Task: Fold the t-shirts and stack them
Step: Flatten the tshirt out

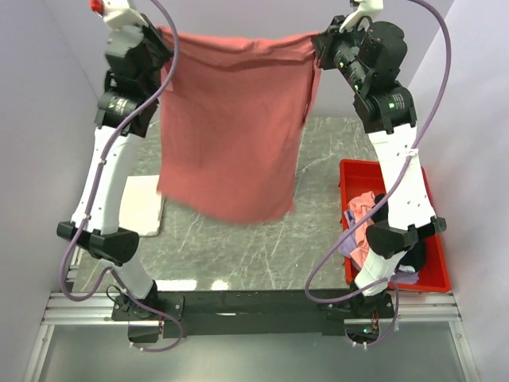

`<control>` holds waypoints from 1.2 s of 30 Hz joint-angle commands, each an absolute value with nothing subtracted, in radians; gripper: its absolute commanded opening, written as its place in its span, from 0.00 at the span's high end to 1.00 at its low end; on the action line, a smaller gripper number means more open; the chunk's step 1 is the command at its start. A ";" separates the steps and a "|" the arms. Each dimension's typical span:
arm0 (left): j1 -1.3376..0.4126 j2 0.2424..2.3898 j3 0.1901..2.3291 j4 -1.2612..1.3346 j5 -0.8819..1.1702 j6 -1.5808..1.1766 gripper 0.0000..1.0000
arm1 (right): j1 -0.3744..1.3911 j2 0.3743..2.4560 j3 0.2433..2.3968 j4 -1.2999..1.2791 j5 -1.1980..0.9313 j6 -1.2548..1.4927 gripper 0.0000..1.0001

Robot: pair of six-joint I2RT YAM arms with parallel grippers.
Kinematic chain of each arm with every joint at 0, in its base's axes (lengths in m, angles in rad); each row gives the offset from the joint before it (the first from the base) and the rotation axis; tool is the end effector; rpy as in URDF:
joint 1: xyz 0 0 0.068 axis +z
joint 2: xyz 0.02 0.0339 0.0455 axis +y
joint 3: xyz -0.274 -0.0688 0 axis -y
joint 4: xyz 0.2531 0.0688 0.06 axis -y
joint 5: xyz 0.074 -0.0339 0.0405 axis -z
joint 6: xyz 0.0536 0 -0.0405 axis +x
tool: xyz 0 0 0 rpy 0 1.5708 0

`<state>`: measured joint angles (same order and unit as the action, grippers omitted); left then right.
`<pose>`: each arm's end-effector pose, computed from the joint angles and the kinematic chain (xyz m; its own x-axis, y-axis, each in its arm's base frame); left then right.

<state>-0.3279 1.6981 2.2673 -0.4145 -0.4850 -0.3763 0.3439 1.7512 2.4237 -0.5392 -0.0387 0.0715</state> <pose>0.3447 -0.0909 0.5909 0.1912 -0.4084 -0.8925 -0.0870 0.8987 -0.4299 0.3347 0.1221 0.6046 0.0982 0.1110 -0.9890 -0.3810 0.9222 0.0657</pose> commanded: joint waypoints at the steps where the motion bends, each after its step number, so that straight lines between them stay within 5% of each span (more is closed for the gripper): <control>1: -0.321 1.609 2.376 -0.206 -0.463 -0.239 0.99 | 0.334 1.632 2.450 -0.310 -0.061 0.022 1.00; 7: -0.314 1.422 2.085 -0.190 -0.472 -0.210 0.99 | 0.334 1.537 2.248 -0.379 -0.086 -0.028 1.00; 17: -0.316 0.922 1.029 -0.226 -0.281 -0.616 0.99 | 0.336 1.180 1.302 -0.353 -0.156 -0.002 1.00; 26: -0.489 0.890 0.641 -0.577 -0.335 -1.046 0.99 | 0.334 1.210 0.964 -0.526 -0.097 0.339 0.99; 29: -0.532 0.891 0.635 -0.624 -0.328 -1.086 0.81 | 0.337 1.233 0.879 -0.532 -0.208 0.359 0.89; 33: -0.575 0.893 0.690 -0.715 -0.376 -1.117 0.26 | 0.337 1.259 0.851 -0.571 -0.180 0.344 0.50; 36: -0.584 0.885 0.748 -0.712 -0.374 -1.074 0.01 | 0.336 1.255 0.880 -0.601 -0.158 0.334 0.34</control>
